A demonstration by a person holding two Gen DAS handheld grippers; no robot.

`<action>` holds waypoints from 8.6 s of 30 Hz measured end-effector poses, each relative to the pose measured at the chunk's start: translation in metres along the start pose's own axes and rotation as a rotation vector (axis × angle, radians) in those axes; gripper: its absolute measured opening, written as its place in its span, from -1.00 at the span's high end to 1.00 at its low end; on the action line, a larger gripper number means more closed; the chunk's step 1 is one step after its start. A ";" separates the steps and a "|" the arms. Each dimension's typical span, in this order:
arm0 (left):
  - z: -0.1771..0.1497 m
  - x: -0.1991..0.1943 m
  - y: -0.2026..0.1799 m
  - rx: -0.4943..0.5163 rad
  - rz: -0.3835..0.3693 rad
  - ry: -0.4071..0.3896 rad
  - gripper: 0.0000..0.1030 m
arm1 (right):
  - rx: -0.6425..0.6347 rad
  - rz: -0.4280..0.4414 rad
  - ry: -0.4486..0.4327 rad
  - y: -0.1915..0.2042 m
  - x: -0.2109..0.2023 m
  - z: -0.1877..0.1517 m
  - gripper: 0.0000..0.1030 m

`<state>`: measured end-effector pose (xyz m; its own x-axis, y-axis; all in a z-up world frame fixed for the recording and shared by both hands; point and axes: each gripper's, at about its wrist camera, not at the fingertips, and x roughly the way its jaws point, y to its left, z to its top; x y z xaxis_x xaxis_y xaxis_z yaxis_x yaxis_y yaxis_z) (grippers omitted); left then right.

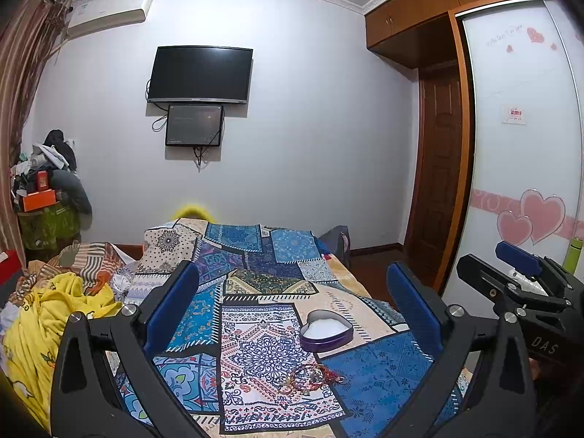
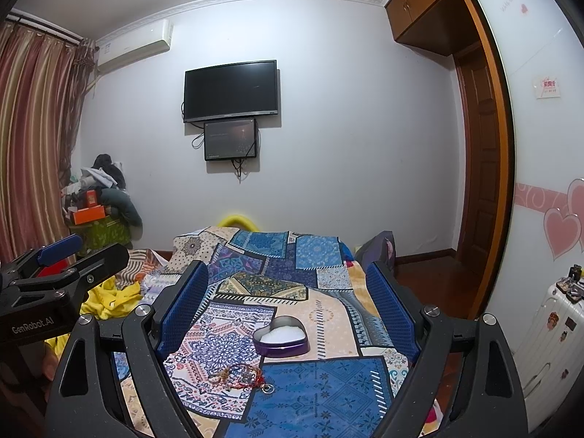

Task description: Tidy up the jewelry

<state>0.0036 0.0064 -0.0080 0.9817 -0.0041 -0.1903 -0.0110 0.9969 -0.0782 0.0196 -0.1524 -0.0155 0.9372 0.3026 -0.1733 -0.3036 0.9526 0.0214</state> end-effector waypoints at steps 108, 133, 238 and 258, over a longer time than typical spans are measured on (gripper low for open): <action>-0.158 0.180 0.027 0.069 -0.203 0.783 0.61 | -0.074 0.268 0.710 0.001 0.148 -0.138 0.86; -0.132 0.155 0.044 0.015 -0.186 0.690 0.61 | -0.137 0.235 0.738 0.008 0.165 -0.144 0.71; -0.066 0.210 0.006 0.088 -0.188 0.564 0.23 | -0.039 0.187 0.563 -0.032 0.179 -0.049 0.55; -0.094 0.167 0.039 0.079 -0.121 0.630 0.10 | -0.059 0.168 0.585 -0.016 0.148 -0.069 0.33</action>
<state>0.1491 0.0372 -0.1345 0.6749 -0.1386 -0.7248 0.1309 0.9891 -0.0672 0.1512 -0.1253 -0.1092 0.6308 0.3645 -0.6850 -0.4637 0.8849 0.0439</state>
